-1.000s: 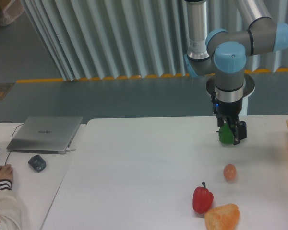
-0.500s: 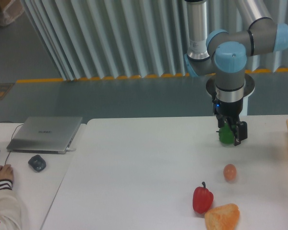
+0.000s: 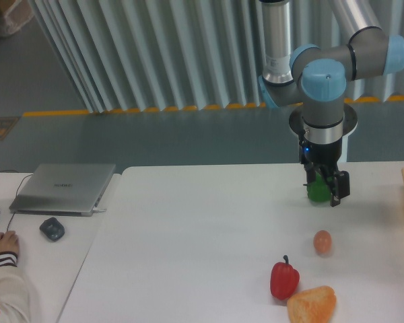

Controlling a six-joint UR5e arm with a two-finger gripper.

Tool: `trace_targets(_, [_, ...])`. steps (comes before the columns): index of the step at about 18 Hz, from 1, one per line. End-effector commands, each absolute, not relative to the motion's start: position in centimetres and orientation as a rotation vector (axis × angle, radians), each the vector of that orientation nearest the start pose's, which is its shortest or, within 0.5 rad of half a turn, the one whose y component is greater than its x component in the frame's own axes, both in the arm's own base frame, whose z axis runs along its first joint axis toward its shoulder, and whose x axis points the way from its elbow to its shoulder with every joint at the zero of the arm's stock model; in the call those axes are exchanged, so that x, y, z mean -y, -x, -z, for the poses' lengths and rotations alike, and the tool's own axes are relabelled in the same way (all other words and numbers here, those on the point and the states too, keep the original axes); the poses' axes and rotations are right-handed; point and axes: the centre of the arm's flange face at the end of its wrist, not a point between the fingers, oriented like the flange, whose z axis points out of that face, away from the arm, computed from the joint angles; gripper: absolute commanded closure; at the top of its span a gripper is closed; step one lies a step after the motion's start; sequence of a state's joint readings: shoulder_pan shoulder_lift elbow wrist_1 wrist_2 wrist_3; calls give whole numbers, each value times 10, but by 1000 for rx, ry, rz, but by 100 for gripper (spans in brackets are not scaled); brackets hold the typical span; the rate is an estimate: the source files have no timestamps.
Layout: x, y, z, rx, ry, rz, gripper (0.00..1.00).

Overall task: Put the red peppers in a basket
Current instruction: 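Open the gripper to release the green pepper onto the table, then raise the gripper and move it over the red pepper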

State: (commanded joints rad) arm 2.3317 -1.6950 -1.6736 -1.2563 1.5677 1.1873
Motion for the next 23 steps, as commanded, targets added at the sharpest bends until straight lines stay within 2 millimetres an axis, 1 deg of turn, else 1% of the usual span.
trace_targets(5, [-481,283,-406,-628,3023,-103,0])
trace_targets(6, [-481,283,-405,-587,3034,-99,0])
trace_targets(9, [-485,282,-401,-285,3067,-86,0])
trace_targets(10, [-487,283,-402,-237,3063,-93,0])
trace_targets(11, [-487,282,-399,-229,3060,-91,0])
trace_targets(12, [-488,283,-403,-212,3048,-108,0])
trace_targets(13, [-488,283,-401,-149,3051,-103,0])
trace_targets(14, [-490,285,-399,-26,3054,-96,0])
trace_targets(15, [-494,288,-398,68,3049,-95,0])
trace_targets(16, [-502,290,-397,203,3039,-86,0])
trace_targets(17, [-516,289,-395,299,3015,-90,0])
trace_targets(19, [-535,282,-391,407,2978,-103,0])
trace_targets(20, [-541,279,-388,453,2959,-104,0])
trace_targets(23, [-563,267,-381,525,2886,-132,0])
